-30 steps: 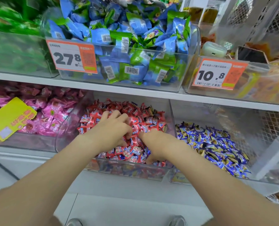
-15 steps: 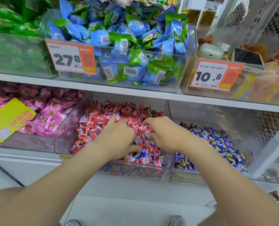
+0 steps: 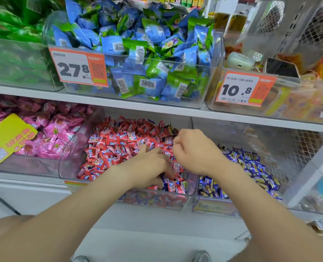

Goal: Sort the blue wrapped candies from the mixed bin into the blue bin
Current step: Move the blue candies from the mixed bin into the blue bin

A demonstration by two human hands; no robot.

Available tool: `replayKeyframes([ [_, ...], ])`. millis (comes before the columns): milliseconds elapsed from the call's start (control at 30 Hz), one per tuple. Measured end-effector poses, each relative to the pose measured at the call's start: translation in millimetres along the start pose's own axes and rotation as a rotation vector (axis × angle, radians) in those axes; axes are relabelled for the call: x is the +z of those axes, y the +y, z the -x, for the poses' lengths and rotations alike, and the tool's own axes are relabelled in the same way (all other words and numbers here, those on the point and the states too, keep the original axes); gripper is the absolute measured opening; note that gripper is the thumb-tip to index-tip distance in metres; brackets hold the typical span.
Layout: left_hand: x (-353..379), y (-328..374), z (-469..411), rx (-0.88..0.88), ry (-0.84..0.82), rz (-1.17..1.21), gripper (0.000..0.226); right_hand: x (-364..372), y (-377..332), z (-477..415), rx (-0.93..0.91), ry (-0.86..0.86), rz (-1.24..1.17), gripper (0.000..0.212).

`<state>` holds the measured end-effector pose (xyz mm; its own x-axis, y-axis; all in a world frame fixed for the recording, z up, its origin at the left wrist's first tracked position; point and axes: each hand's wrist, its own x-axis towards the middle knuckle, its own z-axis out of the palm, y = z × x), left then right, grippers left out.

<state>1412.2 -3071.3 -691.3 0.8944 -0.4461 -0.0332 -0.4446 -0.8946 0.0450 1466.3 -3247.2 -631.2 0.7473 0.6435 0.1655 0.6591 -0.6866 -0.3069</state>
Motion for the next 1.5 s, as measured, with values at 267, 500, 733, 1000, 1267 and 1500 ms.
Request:
replayKeyframes([
  [267,-12,-14,7,-0.163,0.112,0.153,0.025,9,5,-7,-0.004,0.001,-0.059,0.026],
  [500,-22,-33,31,-0.259,0.113,0.178,0.027,8,-15,-1,-0.155,-0.286,0.314,0.026],
  [733,-26,-26,35,-0.215,0.213,0.279,0.013,41,-24,-10,-0.103,-0.551,0.557,0.035],
  [1000,-15,-8,16,-0.174,0.039,0.250,0.018,16,-18,-10,-0.069,-0.342,0.342,0.022],
  [1267,-8,1,-1,-0.141,-0.029,-0.018,0.007,-9,9,15,-0.055,-0.042,-0.040,0.018],
  [1500,-13,-8,1,-0.170,-0.130,-0.017,0.019,-9,9,20,0.019,0.043,-0.080,0.022],
])
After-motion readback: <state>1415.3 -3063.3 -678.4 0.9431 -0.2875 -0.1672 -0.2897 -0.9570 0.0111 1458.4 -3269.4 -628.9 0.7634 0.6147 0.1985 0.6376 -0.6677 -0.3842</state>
